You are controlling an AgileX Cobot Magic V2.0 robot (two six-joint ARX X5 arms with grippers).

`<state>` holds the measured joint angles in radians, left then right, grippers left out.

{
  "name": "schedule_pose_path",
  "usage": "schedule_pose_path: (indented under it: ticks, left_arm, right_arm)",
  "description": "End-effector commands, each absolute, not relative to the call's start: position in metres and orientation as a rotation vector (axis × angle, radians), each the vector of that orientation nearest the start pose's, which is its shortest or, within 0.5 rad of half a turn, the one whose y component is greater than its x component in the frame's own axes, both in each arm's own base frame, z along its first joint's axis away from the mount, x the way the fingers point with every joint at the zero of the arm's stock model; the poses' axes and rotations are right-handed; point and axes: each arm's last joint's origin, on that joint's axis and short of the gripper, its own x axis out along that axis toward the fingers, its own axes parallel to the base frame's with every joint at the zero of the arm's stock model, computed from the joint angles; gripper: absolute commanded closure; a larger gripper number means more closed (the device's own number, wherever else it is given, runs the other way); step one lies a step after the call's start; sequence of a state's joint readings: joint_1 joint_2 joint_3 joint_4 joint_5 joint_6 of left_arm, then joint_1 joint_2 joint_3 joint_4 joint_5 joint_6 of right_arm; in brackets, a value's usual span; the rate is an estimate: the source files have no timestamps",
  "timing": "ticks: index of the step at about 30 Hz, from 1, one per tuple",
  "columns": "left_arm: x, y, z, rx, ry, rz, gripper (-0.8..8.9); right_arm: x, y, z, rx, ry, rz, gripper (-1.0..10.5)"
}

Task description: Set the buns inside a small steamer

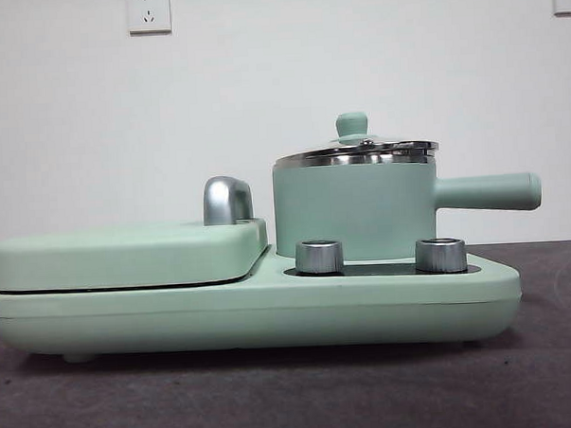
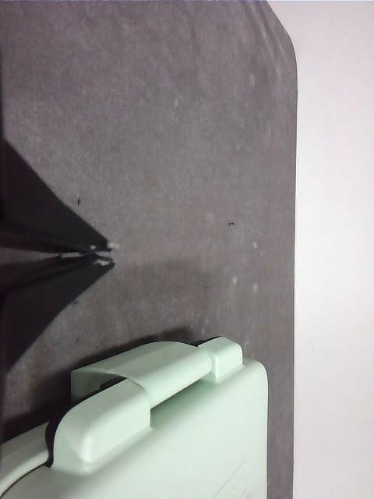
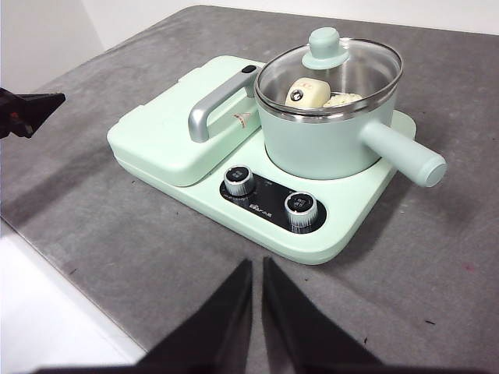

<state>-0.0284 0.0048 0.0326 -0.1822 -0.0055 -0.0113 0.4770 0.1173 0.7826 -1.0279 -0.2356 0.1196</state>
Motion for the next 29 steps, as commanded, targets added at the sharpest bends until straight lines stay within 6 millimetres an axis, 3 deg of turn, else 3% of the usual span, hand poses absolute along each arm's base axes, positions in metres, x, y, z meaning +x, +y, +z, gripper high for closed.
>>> schedule_pose_path:
  ticks: [1, 17, 20, 24, 29]
  left_arm:
    - [0.096, -0.002, 0.15, 0.003, 0.177, -0.016, 8.04]
    - [0.096, -0.002, 0.15, 0.003, 0.178, -0.016, 8.04]
    - [0.096, -0.002, 0.15, 0.003, 0.177, -0.016, 8.04]
    - [0.096, -0.002, 0.15, 0.003, 0.178, -0.016, 8.04]
    - [0.096, -0.002, 0.15, 0.003, 0.178, -0.016, 8.04]
  right_arm:
    - [-0.001, 0.007, 0.301, 0.07, 0.391, 0.689, 9.3]
    - [0.003, 0.009, 0.298, 0.079, 0.381, 0.671, 9.3]
    - [0.018, 0.015, 0.29, 0.116, 0.322, 0.614, 9.3]
    - [0.047, 0.02, 0.278, 0.134, 0.066, 0.515, 9.3]
    - [0.072, 0.014, 0.241, 0.083, -0.119, 0.315, 9.3]
